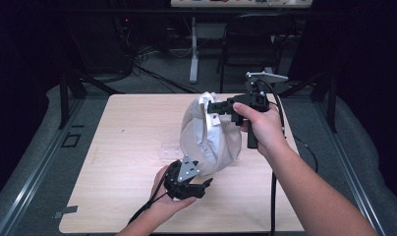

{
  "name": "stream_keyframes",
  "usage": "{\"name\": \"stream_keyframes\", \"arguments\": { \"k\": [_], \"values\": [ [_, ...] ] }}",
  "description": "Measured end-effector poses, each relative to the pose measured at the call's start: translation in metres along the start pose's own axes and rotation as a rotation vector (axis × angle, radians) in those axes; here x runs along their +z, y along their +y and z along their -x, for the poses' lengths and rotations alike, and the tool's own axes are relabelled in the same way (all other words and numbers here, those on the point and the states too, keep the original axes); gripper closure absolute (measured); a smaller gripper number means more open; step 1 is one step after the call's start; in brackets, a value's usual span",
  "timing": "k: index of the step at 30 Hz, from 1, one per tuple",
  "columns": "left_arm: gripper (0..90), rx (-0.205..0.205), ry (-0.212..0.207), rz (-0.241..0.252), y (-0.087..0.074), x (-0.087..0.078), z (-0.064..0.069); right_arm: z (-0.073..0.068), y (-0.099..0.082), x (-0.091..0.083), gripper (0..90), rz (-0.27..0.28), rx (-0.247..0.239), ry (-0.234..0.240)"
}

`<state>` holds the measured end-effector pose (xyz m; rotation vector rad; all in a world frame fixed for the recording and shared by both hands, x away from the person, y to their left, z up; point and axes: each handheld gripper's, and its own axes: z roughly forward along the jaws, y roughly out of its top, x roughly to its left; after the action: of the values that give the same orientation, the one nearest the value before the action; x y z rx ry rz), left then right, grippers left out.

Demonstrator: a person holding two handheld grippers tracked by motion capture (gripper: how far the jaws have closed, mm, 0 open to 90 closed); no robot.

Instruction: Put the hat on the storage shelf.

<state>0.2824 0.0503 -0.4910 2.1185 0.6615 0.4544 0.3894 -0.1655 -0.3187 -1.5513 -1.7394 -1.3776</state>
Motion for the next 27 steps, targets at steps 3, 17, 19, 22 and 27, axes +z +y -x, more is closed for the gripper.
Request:
{"name": "stream_keyframes", "arguments": {
  "k": [3, 17, 19, 22, 27],
  "values": [
    [32.0, 0.026, 0.036, -0.018, 0.002, 0.008, 0.003, 0.000, 0.000, 0.001, 81.9, 0.000, -0.001, -0.003],
    [55.6, 0.042, 0.109, -0.065, 0.003, 0.014, -0.002, 0.001, 0.001, 0.003, 81.9, 0.013, 0.004, -0.002],
    [62.9, 0.032, 0.114, -0.075, 0.002, 0.012, -0.007, 0.000, 0.001, 0.003, 81.9, 0.014, 0.001, -0.003],
    [65.6, 0.027, 0.117, -0.072, 0.001, 0.011, -0.011, 0.001, 0.001, 0.003, 81.9, 0.017, 0.001, -0.002],
    [73.0, 0.016, 0.127, -0.064, 0.001, 0.005, -0.021, 0.000, 0.003, 0.001, 81.9, 0.031, 0.004, -0.008]
  ]
}}
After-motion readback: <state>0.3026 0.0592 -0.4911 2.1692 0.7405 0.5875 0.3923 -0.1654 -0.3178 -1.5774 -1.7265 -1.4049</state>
